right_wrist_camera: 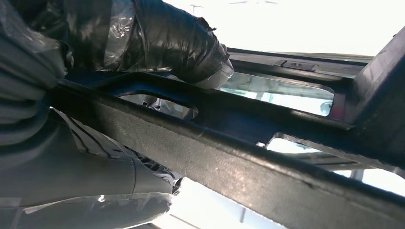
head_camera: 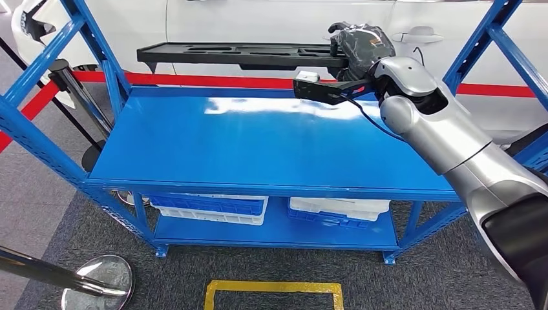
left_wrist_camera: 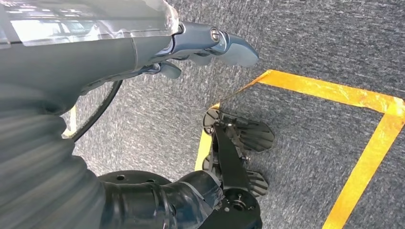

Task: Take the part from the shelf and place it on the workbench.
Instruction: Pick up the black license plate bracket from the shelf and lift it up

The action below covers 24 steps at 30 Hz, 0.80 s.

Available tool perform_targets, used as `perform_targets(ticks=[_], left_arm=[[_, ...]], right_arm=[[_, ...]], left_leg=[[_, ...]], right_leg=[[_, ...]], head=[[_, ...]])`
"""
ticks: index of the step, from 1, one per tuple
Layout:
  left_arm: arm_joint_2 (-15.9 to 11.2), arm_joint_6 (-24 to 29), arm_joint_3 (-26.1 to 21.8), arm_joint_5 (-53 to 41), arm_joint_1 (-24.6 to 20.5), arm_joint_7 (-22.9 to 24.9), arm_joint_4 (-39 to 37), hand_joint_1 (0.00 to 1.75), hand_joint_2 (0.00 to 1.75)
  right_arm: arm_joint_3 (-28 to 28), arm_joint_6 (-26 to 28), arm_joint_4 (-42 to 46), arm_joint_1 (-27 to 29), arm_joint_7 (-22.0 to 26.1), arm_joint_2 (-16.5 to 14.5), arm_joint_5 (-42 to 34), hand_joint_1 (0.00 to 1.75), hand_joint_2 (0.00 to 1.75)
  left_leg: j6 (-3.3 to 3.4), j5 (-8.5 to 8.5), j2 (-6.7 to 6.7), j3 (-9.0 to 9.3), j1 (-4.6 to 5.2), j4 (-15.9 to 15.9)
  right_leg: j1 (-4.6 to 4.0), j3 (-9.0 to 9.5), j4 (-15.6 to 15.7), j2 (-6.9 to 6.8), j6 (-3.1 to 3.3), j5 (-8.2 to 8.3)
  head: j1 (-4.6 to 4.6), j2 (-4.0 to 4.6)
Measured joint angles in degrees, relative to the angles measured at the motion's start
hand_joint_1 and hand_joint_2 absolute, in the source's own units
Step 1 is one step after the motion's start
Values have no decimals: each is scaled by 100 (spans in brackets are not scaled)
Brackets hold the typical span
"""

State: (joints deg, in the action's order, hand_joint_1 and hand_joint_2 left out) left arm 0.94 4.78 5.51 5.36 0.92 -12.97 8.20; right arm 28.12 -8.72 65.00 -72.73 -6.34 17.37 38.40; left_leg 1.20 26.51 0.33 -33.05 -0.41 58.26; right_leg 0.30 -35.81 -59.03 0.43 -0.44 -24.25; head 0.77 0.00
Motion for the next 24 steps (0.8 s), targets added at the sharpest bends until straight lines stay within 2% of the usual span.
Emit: perform_targets(ticks=[24], left_arm=[[31,8,46,-57,3,-197,0,0,175]], right_arm=[[-68,207,252,142,54,276,-33,175,175]], left_leg=[[0,0,0,-3,0,0]], right_leg=[[1,-3,0,-1,0,0]], head=[[0,0]])
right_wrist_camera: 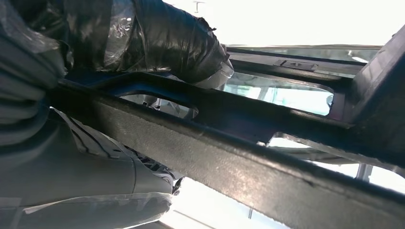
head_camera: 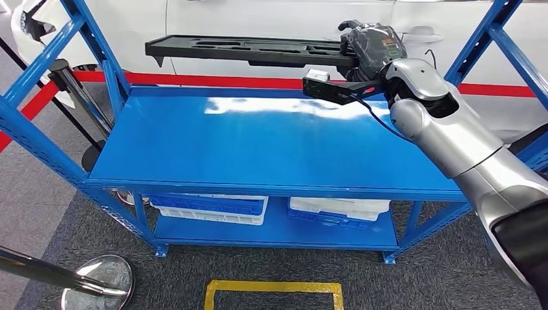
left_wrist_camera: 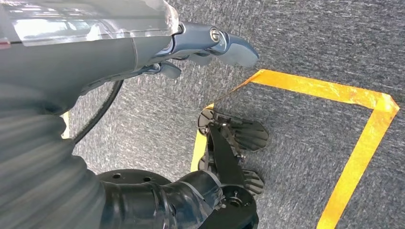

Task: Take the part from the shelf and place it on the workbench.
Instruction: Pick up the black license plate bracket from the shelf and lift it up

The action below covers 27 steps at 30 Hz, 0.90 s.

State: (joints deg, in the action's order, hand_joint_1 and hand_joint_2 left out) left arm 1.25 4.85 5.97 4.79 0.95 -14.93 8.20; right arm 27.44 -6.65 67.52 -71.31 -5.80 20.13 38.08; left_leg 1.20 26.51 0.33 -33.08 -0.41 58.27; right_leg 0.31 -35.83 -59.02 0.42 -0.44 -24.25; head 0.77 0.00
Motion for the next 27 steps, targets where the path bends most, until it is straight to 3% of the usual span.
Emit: perform_targets(ticks=[19,24,27], left_arm=[[0,11,1,10,1,-13,-1,0,175],[0,11,1,6,1,5,0,0,175],[1,11,3,3,0,4,0,0,175]], right_arm=[[49,-14,144,74,160,190,137,175,175],[92,-14,144,109,189,233,203,175,175],[102,-30,155,124,238,270,207,175,175]], left_leg=[[10,6,1,-13,21,22],[43,23,4,-30,31,57],[95,-26,-3,-20,13,25]], right_leg=[[29,-1,7,-3,-6,4],[40,-2,8,-2,-33,12],[38,7,28,0,-82,33]], head=[[0,0],[0,0],[-1,0]])
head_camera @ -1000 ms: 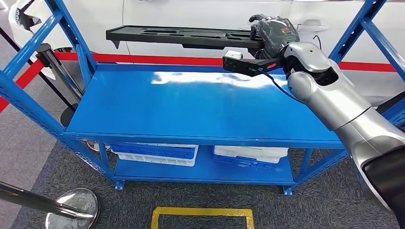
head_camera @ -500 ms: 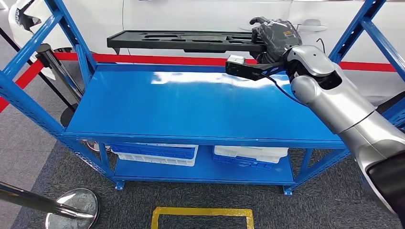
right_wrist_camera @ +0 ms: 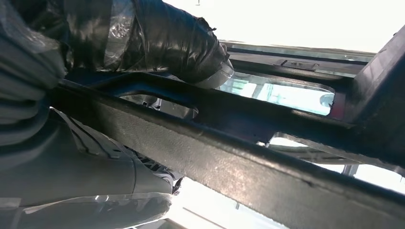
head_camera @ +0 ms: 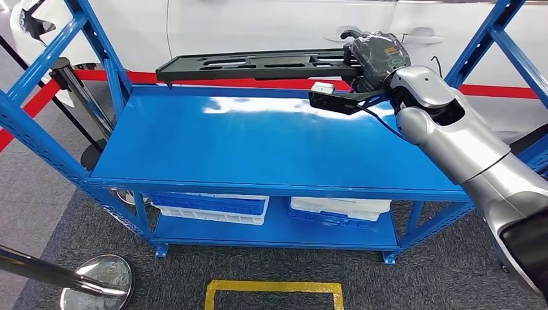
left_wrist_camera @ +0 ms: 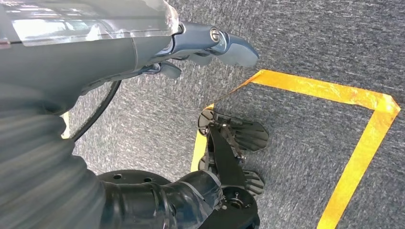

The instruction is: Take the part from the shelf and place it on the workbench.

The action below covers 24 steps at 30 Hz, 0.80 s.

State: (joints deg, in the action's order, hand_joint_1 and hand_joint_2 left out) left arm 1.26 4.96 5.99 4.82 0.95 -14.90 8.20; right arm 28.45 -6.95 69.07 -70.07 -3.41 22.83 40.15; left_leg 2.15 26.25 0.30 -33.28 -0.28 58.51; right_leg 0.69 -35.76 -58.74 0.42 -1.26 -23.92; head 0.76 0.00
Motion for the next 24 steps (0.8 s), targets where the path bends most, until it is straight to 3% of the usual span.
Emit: perform_targets(ticks=[2,3,5,6,7,8,10,12,16,18,21,22,23,24], left_arm=[[2,0,4,-2,-5,-4,0,0,175],[3,0,7,-3,-7,-7,0,0,175],[3,0,13,-6,-5,-10,0,0,175],[3,0,16,-8,-4,-10,0,0,175],[3,1,17,-10,-4,-10,0,0,175],[3,2,19,-13,-5,-11,0,0,175],[3,5,19,-16,-6,-12,0,0,175],[3,7,21,-17,-12,-11,0,0,175],[4,7,24,-17,-13,-12,0,0,175],[6,7,25,-17,-12,-12,0,0,175],[1,8,26,-15,-9,-12,0,0,175],[-2,9,26,-15,-7,-12,0,0,175],[-3,9,26,-15,-7,-13,0,0,175],[-3,8,26,-15,-8,-15,0,0,175]], right_arm=[[1,-17,20,3,48,50,0,175,175],[1,-22,28,6,65,74,-1,175,175],[2,-39,31,29,87,110,-4,175,175],[5,-50,31,51,96,123,-5,175,175],[12,-62,31,70,102,138,-6,175,175],[19,-70,32,83,108,151,-6,175,175],[28,-79,37,87,120,170,-7,175,175],[32,-107,47,78,138,187,-8,175,175],[52,-212,59,68,153,211,-28,175,175],[59,-252,66,52,158,213,-48,175,175],[78,-284,68,35,159,215,-58,175,175],[90,-290,68,35,158,215,-58,175,175],[103,-293,68,34,158,215,-57,175,175],[114,-293,68,30,158,215,-55,175,175]], left_leg=[[51,-84,-20,29,-41,-104],[68,-117,-31,35,-61,-146],[83,-136,-39,9,-60,-146],[82,-136,-41,-7,-63,-133],[79,-135,-41,-22,-67,-113],[72,-131,-42,-38,-74,-87],[33,-107,-38,-76,-92,-12],[-38,-96,-29,-134,-89,57],[-192,-106,-11,-212,-87,81],[-234,142,-17,-355,-99,389],[-237,701,-18,-780,-99,1449],[-233,745,-17,-839,-95,1643],[-220,684,-17,-794,-91,1627],[-196,539,-17,-636,-86,1388]], right_leg=[[-11,-53,-129,-3,-40,-143],[-9,-145,-356,-6,-56,-317],[11,-418,-1070,-9,-89,-708],[29,-526,-1371,-11,-108,-813],[48,-555,-1499,-14,-126,-809],[71,-483,-1412,-18,-144,-702],[115,-105,-741,-31,-176,-387],[97,166,-214,-28,-150,-244],[55,144,-93,-21,37,-227],[54,129,-44,-37,155,-175],[-3,72,-46,-51,242,-120],[-23,48,-57,-50,252,-102],[-40,24,-74,-48,256,-87],[-54,1,-97,-45,256,-77]], head=[[2,0],[3,0],[3,0],[4,0],[3,0],[3,0],[3,0],[2,0],[0,0],[-1,0],[0,0],[0,0],[0,0],[1,0]])
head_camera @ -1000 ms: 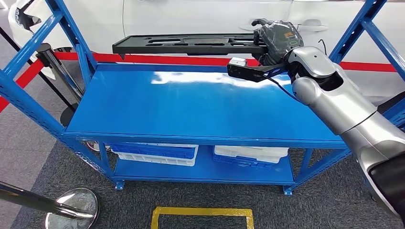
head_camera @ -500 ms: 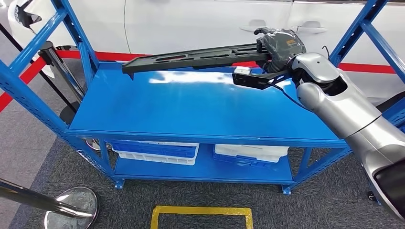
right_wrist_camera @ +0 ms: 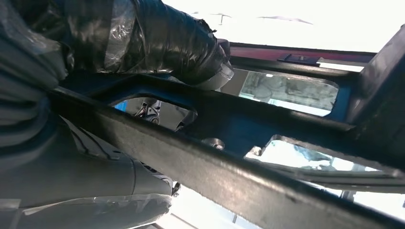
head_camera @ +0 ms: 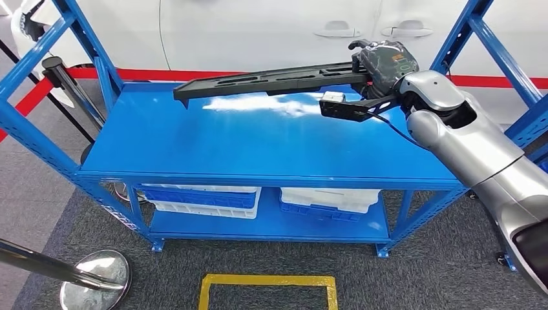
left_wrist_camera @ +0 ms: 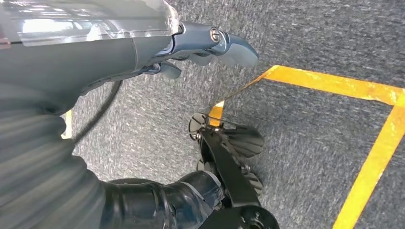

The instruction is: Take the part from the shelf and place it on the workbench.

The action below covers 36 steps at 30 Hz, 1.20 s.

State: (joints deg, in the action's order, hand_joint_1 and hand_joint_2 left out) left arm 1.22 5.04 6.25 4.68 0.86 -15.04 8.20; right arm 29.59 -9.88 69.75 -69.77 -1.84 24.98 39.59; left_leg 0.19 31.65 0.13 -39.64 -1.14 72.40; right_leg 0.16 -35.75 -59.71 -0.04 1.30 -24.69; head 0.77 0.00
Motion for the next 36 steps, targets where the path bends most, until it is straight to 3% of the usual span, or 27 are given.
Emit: perform_targets(ticks=[3,4,7,9,11,12,13,14,15,17,19,22,23,25,27,28,29,30,32,34,36], left_arm=[[-8,-2,0,1,-9,-4,0,0,175],[-11,-2,0,3,-11,-4,0,0,175],[-14,-1,0,13,-14,-4,0,0,175],[-11,-1,1,14,-21,-4,0,0,175],[-11,-1,1,12,-26,-4,0,0,175],[-12,0,1,11,-25,-4,0,0,175],[-13,0,1,9,-24,-4,0,0,175],[-13,-1,1,8,-23,-4,0,0,175],[-11,-1,2,7,-23,-4,0,0,175],[-8,-5,5,6,-24,-9,0,0,175],[-6,-9,8,3,-24,-22,0,0,175],[-7,-10,12,-1,-14,-42,0,0,175],[-8,-11,13,-1,-13,-43,0,0,175],[-7,-15,14,-2,-9,-47,0,0,175],[-4,-21,16,-2,-9,-50,0,0,175],[-4,-24,16,-2,-11,-51,0,0,175],[-6,-24,17,-2,-16,-52,0,0,175],[-9,-24,17,-2,-20,-54,0,0,175],[-13,-24,17,-3,-28,-56,0,0,175],[-14,-24,18,-7,-33,-64,0,0,175],[-16,-24,24,-10,-34,-75,0,0,175]], right_arm=[[19,-2,1,-33,-5,3,11,175,175],[23,-7,0,-47,-9,5,17,175,175],[34,-22,-3,-79,-21,9,32,175,175],[35,-27,-6,-110,-20,18,33,175,175],[37,-29,-9,-138,-19,28,34,175,175],[41,-30,-13,-143,-20,29,34,175,175],[46,-33,-17,-142,-23,31,37,175,175],[54,-38,-21,-143,-27,31,41,175,175],[61,-45,-24,-148,-33,31,45,175,175],[71,-65,-22,-176,-46,31,49,175,175],[76,-82,-12,-210,-64,32,50,175,175],[92,-103,-7,-249,-94,33,53,175,175],[106,-110,-7,-262,-99,33,54,175,175],[130,-118,-4,-279,-101,30,54,175,175],[137,-122,-2,-287,-103,29,54,175,175],[143,-123,-2,-287,-104,29,54,175,175],[151,-125,-2,-287,-106,28,54,175,175],[158,-125,-1,-288,-107,28,54,175,175],[164,-125,2,-289,-107,30,54,175,175],[164,-128,10,-296,-109,37,54,175,175],[168,-137,15,-310,-116,44,53,175,175]], left_leg=[[99,-352,1,600,43,-1041],[119,-381,5,672,62,-1194],[166,-489,6,649,61,-1301],[232,-605,-12,602,28,-1392],[275,-699,-20,504,23,-1416],[277,-741,-21,445,23,-1413],[272,-784,-21,386,22,-1407],[262,-826,-21,325,19,-1399],[247,-863,-21,269,15,-1387],[200,-928,-19,168,9,-1352],[129,-1004,-15,109,11,-1336],[18,-1122,2,62,10,-1365],[-9,-1069,5,19,6,-1331],[-42,-660,5,-138,-9,-960],[-67,-113,1,-342,-13,-208],[-77,22,1,-397,-14,132],[-81,23,0,-377,-14,328],[-76,-89,0,-260,-14,325],[-42,-326,0,253,-12,-229],[-2,-277,10,799,8,-995],[30,-193,25,962,40,-1333]], right_leg=[[-29,-70,-63,3,-29,21],[-28,-88,-67,3,-59,41],[-12,-124,-46,7,-179,91],[-3,-214,-270,10,-233,-166],[26,-408,-900,10,-276,-657],[43,-498,-1248,10,-300,-844],[61,-527,-1477,9,-324,-927],[82,-467,-1522,7,-345,-897],[102,-303,-1355,5,-360,-775],[128,226,-594,6,-365,-534],[99,558,-29,15,-321,-463],[69,523,87,8,-206,-384],[80,486,106,-6,-157,-330],[106,375,139,-39,-54,-200],[86,214,127,-54,-9,-80],[78,126,114,-54,-8,-21],[71,37,100,-53,-12,37],[67,-49,83,-50,-22,91],[64,-191,44,-45,-62,186],[52,-279,8,-45,-123,265],[49,-314,14,-55,-191,356]], head=[[1,0],[2,0],[1,0],[3,0],[4,0],[4,0],[3,0],[4,0],[3,0],[4,0],[3,0],[2,0],[1,0],[2,0],[2,0],[1,0],[1,0],[0,0],[0,0],[0,0],[3,0]])
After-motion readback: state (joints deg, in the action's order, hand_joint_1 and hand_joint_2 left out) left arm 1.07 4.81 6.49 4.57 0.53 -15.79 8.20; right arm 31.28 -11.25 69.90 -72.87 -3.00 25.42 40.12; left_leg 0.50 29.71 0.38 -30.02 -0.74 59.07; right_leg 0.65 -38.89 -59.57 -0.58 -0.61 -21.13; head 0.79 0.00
